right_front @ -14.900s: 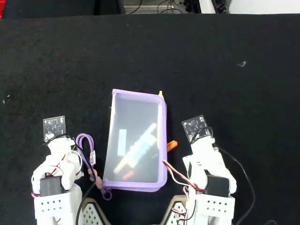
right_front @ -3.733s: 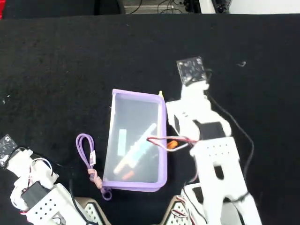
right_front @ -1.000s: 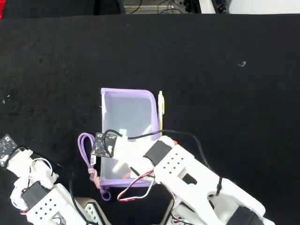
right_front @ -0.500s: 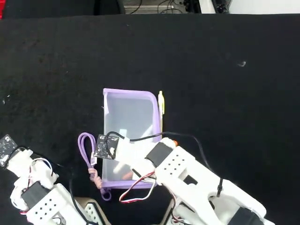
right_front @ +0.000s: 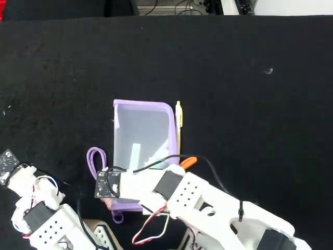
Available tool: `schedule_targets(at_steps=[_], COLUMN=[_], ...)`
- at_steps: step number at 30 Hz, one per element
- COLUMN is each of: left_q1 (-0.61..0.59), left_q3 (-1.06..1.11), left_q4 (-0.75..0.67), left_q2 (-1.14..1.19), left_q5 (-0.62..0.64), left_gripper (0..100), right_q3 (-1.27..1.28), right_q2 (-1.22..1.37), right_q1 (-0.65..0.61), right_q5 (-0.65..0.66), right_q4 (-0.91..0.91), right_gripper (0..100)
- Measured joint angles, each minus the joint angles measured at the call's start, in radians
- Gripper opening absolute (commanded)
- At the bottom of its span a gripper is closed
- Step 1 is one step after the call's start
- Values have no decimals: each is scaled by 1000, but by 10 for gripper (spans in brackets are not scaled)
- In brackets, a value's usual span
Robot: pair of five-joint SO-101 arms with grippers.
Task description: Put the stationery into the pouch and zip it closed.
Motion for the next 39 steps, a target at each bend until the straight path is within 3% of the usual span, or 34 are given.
schedule_targets(at_steps=[7, 14, 26, 35, 39], left_q1=[0, 0, 0, 0, 0], left_q3=[0, 0, 0, 0, 0], left_q4=[0, 0, 0, 0, 0], left_q2=[0, 0, 0, 0, 0], left_q5=[0, 0, 0, 0, 0], left_gripper=[30, 30, 30, 30, 30], right_q3=[20, 31, 25, 25, 17], right_q2=[0, 0, 8, 9, 9], right_q1=[5, 180, 316, 328, 256], right_q5=[0, 2, 3, 3, -49], right_q4=[-21, -71, -94, -74, -14], right_gripper=[214, 215, 215, 213, 214])
